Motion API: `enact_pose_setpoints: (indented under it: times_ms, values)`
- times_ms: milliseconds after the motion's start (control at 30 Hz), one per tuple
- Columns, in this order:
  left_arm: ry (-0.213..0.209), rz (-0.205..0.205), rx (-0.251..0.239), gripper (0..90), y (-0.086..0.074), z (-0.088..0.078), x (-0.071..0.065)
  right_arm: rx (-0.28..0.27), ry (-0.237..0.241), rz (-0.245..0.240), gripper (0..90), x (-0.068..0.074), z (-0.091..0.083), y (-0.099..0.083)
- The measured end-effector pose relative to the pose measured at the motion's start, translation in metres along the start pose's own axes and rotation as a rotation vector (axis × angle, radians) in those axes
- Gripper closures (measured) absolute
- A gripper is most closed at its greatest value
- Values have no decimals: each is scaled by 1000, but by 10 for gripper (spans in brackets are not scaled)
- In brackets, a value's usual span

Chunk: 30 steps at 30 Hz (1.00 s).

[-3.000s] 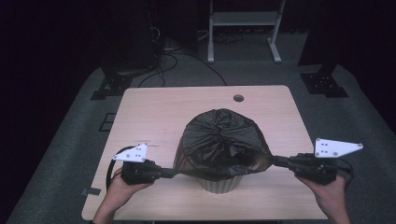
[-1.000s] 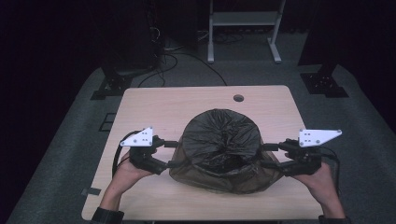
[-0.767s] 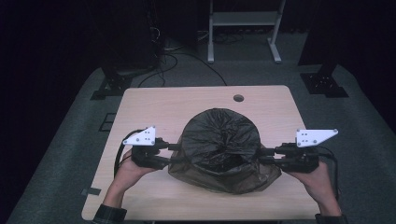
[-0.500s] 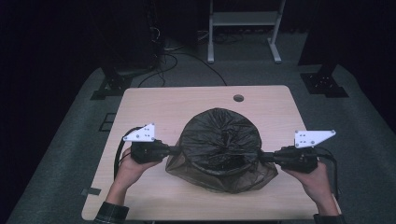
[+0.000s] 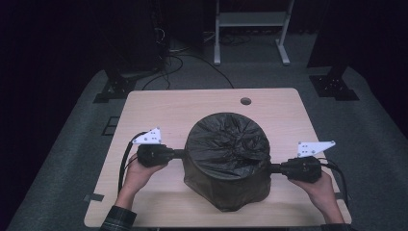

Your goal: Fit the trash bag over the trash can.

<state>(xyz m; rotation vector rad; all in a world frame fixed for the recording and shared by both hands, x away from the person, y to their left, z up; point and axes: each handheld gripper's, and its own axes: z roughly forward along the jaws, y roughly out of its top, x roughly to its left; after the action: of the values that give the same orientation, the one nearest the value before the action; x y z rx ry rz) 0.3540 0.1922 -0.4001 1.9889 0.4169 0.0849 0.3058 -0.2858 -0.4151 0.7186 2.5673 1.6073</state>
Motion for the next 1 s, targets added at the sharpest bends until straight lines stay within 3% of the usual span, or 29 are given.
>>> enact_pose_setpoints:
  times_ms: [167, 200, 367, 467, 600, 633, 700, 833, 1000]
  values:
    - [-11, 19, -15, 897, -2, -5, -1, 13, -6, -12, 897, 1, 0, 0]
    - [-10, 23, -24, 891, -2, -8, -1, 14, -7, -13, 859, 1, -1, 1]
    - [-39, 20, -77, 626, -2, -19, -4, -31, -52, -3, 558, 1, -9, 4]
    - [-44, 26, -88, 439, -1, -24, -8, -61, -69, -4, 431, 2, -17, 9]
    - [-40, 32, -74, 198, -4, -31, -15, -108, -88, -10, 264, 5, -29, 18]
    - [-38, 33, -73, 151, -5, -31, -15, -116, -97, -10, 194, 6, -33, 23]
    - [-21, 29, -63, 77, -10, -33, -17, -121, -105, -17, 134, 8, -37, 29]
    - [-1, 8, -23, 2, -21, -36, -18, -141, -140, -61, 69, 15, -44, 44]
    - [27, -5, 35, 0, -38, -40, -20, -176, -141, -105, 0, 21, -47, 61]
